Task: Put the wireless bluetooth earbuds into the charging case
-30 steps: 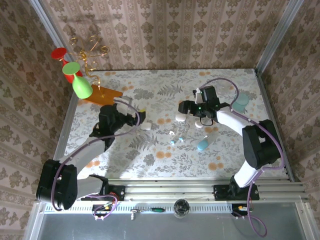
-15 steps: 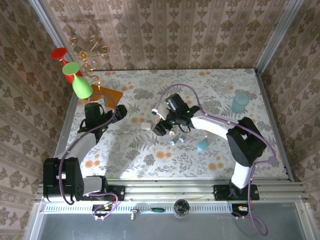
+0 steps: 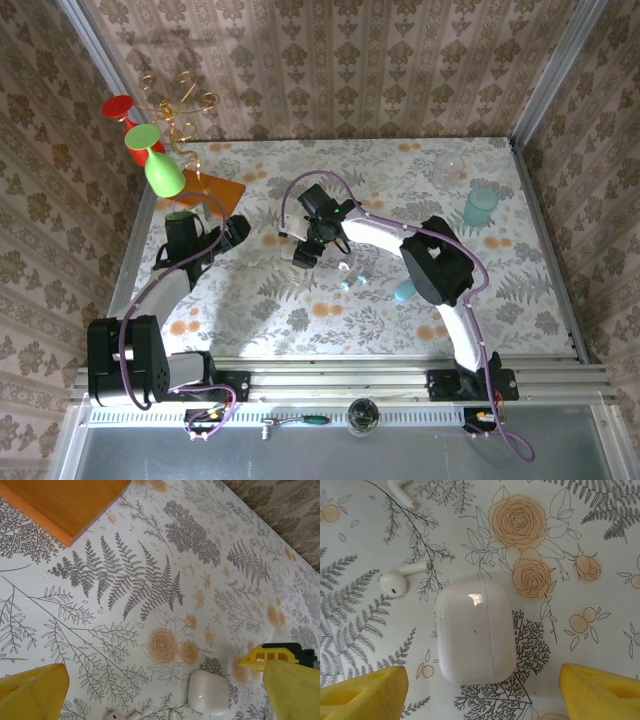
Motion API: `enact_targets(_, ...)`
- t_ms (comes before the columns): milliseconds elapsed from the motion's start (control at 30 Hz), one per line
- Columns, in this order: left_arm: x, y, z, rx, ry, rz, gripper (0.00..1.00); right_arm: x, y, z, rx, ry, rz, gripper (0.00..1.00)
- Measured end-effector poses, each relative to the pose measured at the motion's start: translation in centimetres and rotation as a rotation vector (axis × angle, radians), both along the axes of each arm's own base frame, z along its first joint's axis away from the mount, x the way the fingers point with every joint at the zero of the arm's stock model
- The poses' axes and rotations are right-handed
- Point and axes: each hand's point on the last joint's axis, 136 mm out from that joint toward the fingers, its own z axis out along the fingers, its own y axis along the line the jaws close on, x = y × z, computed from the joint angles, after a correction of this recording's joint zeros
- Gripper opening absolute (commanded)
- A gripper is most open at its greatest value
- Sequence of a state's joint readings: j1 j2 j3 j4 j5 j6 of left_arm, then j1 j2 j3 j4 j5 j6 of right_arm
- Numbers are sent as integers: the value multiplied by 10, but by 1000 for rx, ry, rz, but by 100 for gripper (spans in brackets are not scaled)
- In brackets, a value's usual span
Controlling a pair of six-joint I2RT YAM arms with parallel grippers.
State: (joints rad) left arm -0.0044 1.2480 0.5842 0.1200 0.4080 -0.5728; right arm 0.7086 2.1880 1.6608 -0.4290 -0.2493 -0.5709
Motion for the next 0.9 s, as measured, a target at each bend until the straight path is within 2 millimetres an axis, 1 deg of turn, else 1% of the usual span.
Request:
enact_targets(233, -2, 5, -4, -11, 12, 8, 100, -3, 7, -14, -89, 9, 54, 73)
enact_targets(400, -4, 5, -5, -18, 16, 3, 100, -3, 10, -28, -151, 29, 76, 65)
enact_targets(500, -4, 4, -5, -21, 17, -2, 100, -1, 11, -25, -173, 24, 83, 59)
enact_targets(600, -5, 3, -5, -23, 17, -5, 100, -1, 11, -28, -191, 34, 94, 53)
enact_targets(667, -5, 3, -6, -25, 18, -7, 100, -2, 11, -28, -196, 36, 101, 46)
enact_targets(800, -7, 2, -5, -25, 16, -9, 100, -3, 12, -27, -198, 33, 108, 36)
enact_targets(900, -7, 2, -4, -28, 12, -12, 100, -3, 12, -27, -195, 29, 107, 34)
